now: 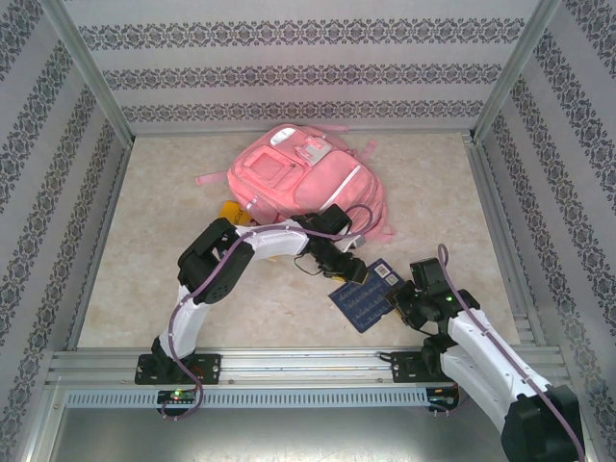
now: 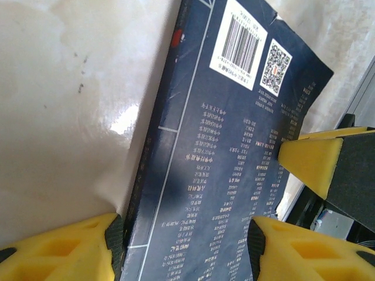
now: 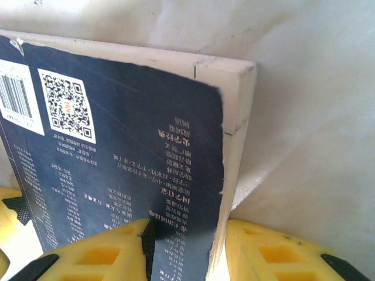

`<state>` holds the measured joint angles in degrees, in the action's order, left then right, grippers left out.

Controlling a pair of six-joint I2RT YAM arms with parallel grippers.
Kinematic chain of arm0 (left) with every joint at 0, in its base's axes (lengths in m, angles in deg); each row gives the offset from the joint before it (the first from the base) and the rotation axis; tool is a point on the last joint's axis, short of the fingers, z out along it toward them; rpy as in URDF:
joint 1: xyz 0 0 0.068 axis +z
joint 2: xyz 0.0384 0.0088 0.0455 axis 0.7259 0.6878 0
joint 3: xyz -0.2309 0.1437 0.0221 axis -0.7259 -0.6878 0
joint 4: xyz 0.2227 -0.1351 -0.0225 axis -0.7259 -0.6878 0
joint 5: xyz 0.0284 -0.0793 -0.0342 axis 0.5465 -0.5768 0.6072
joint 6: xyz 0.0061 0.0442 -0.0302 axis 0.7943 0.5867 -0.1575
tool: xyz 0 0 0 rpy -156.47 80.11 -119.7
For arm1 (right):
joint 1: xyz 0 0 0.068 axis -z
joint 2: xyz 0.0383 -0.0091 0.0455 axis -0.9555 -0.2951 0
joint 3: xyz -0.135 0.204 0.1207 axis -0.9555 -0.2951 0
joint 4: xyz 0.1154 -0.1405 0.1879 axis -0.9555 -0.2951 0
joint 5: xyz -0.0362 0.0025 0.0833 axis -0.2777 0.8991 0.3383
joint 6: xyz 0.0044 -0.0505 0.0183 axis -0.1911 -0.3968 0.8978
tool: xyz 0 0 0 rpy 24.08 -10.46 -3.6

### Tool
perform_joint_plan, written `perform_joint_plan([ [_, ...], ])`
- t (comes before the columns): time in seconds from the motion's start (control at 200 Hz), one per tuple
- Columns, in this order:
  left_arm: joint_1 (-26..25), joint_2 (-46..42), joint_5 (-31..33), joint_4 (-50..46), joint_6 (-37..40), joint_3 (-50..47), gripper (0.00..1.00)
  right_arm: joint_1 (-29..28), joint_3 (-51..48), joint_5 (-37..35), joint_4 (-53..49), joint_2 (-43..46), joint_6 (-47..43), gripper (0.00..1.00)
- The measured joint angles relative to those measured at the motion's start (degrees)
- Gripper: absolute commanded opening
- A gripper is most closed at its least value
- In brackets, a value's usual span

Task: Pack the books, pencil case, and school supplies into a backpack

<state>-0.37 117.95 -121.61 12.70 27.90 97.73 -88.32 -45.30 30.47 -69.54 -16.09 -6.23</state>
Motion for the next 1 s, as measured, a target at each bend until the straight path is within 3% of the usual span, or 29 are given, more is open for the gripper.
perform_joint_plan([
  [0.25, 0.0, -0.3, -0.1, 0.9, 0.0, -0.7, 0.58, 0.0, 0.5, 0.5, 0.2, -0.3, -1.1, 0.39],
  [0.645, 0.0, -0.7, 0.0, 1.8, 0.0, -1.5, 0.57, -3.0, 0.5, 5.7, 8.7, 5.4, 0.5, 0.38],
  [0.844, 0.0, -0.9, 0.2, 2.1, -0.1, -1.8, 0.57, -3.5, 0.3, 5.5, 11.0, 4.4, 0.9, 0.20],
  [1.004, 0.5, -3.6, 0.1, 2.7, -1.8, -5.9, 0.58, -3.5, 0.6, 5.5, 10.8, 4.6, -0.7, 0.16],
])
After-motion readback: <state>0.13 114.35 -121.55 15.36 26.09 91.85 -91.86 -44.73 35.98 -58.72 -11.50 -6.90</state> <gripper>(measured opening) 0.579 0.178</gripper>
